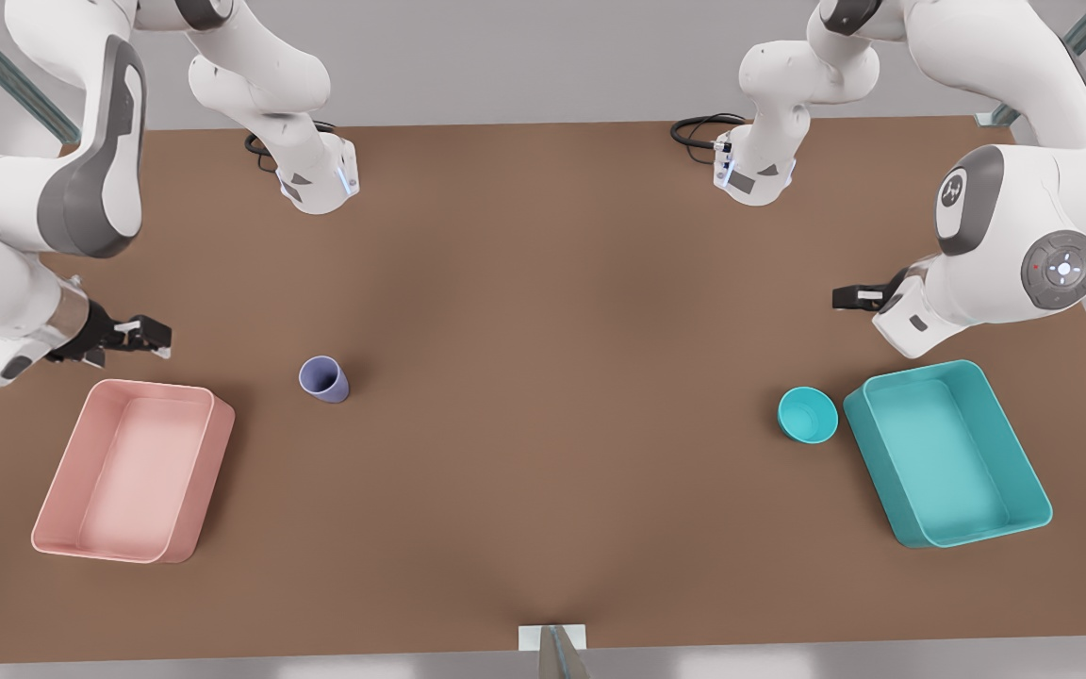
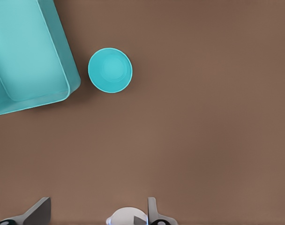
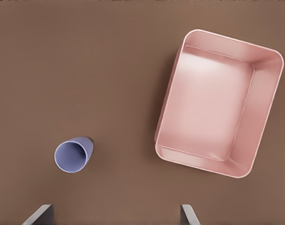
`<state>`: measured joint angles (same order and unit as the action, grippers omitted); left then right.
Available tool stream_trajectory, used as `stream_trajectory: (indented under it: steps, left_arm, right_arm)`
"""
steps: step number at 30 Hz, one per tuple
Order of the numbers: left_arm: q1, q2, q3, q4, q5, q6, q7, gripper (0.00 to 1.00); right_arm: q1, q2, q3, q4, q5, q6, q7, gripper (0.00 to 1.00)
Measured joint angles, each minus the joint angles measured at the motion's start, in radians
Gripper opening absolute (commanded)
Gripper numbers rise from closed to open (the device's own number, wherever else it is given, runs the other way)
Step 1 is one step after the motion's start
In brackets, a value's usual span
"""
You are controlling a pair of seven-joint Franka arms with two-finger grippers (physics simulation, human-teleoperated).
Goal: Put the bowls and cups in different boxes
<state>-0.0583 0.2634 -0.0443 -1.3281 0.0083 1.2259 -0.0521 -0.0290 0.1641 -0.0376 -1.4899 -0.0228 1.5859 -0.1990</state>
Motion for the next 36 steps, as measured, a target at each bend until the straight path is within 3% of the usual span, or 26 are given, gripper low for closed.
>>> stream_trajectory:
  steps: [4,6,10,13,19,24,26,36]
  left_arm:
    - [-0.006,0.013,0.001,0.000,0.001,0.002,-0.003,1.00]
    - [-0.067,0.109,-0.002,0.002,0.014,0.037,-0.006,1.00]
    - [-0.111,0.374,-0.010,-0.020,0.075,0.261,-0.014,1.00]
    - [-0.087,0.428,-0.009,-0.175,0.138,0.477,-0.019,1.00]
    - [-0.076,0.464,-0.006,-0.300,0.181,0.743,-0.024,1.00]
    - [-0.073,0.397,0.004,-0.345,0.190,0.763,-0.028,1.00]
    - [-0.074,0.385,0.005,-0.347,0.192,0.749,-0.030,0.73]
    - [-0.069,0.429,0.007,-0.346,0.208,0.777,-0.039,0.74]
  right_arm:
    - [0.002,-0.006,0.003,-0.005,-0.002,-0.007,-0.002,1.00]
    - [0.024,0.022,0.006,-0.012,-0.003,-0.007,-0.002,1.00]
    - [0.175,0.111,0.009,-0.039,-0.001,0.028,0.012,1.00]
    - [0.181,0.108,0.008,-0.139,0.007,0.086,0.029,1.00]
    - [0.172,0.044,0.007,-0.398,0.017,0.262,0.056,1.00]
    - [0.173,0.043,0.007,-0.525,0.029,0.412,0.076,1.00]
    - [0.174,0.046,0.007,-0.561,0.031,0.466,0.084,1.00]
    - [0.166,0.061,0.007,-0.696,0.061,0.650,0.117,1.00]
